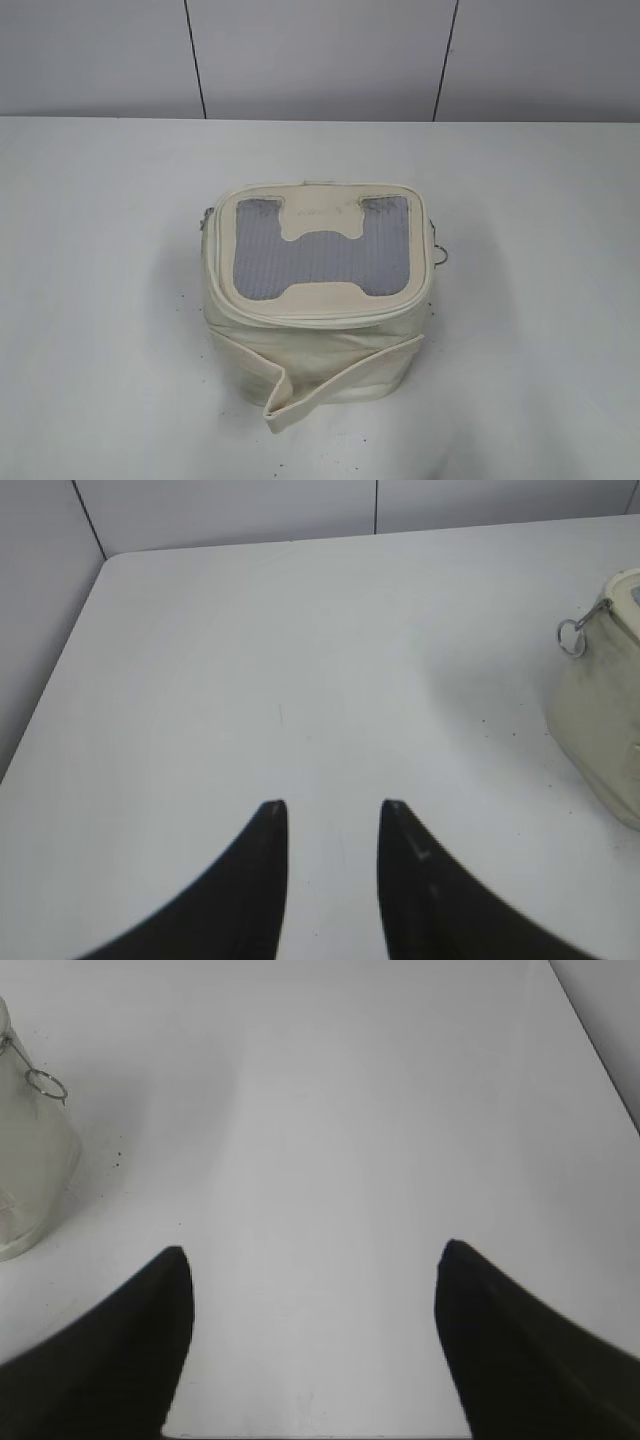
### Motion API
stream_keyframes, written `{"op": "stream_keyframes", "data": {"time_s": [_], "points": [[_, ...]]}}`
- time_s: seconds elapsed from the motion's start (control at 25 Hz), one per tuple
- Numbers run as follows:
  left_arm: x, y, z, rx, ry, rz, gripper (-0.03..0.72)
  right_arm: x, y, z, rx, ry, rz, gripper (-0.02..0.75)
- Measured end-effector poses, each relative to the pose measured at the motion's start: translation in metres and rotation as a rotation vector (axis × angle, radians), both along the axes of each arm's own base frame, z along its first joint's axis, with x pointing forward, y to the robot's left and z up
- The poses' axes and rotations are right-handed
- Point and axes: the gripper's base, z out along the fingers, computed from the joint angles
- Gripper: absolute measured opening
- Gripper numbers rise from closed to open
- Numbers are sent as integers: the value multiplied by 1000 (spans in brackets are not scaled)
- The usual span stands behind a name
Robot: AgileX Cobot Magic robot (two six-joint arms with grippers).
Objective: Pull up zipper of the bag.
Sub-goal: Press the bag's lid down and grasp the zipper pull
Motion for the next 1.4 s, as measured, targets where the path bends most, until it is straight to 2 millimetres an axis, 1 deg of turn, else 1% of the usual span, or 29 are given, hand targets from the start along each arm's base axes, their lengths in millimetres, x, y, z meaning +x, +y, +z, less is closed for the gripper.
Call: {"op": "stream_keyframes", "data": {"time_s": [0.28,0.4,0.48,0.56,0.68,0.76,0.88,0.96,1.08,1.2,1.28,1.36,1.4], "points": [[0,0,0,0,0,-9,242,0,0,0,0,0,0,587],[0,0,0,-5,3,-41,242,0,0,0,0,1,0,587],[5,-1,0,-8,30,-74,242,6,0,0,0,36,0,587],[13,-1,2,-9,74,-96,242,16,0,2,-1,93,2,587],[29,-6,11,-46,105,-127,242,39,4,10,-1,135,47,587],[42,-12,19,-114,71,-153,242,58,9,16,1,143,106,587],[70,-21,27,-222,82,-171,242,83,18,25,-1,121,213,587],[92,-26,23,-248,144,-192,243,99,25,31,-33,131,286,587],[121,-36,16,-266,250,-247,243,127,40,39,-95,187,411,587],[149,-45,12,-278,338,-319,243,163,60,47,-144,254,513,587],[171,-50,6,-274,427,-350,243,186,74,52,-180,287,578,587],[188,-54,7,-271,482,-377,246,209,86,59,-210,304,638,587],[197,-56,6,-274,513,-385,246,222,93,57,-224,328,672,587]]}}
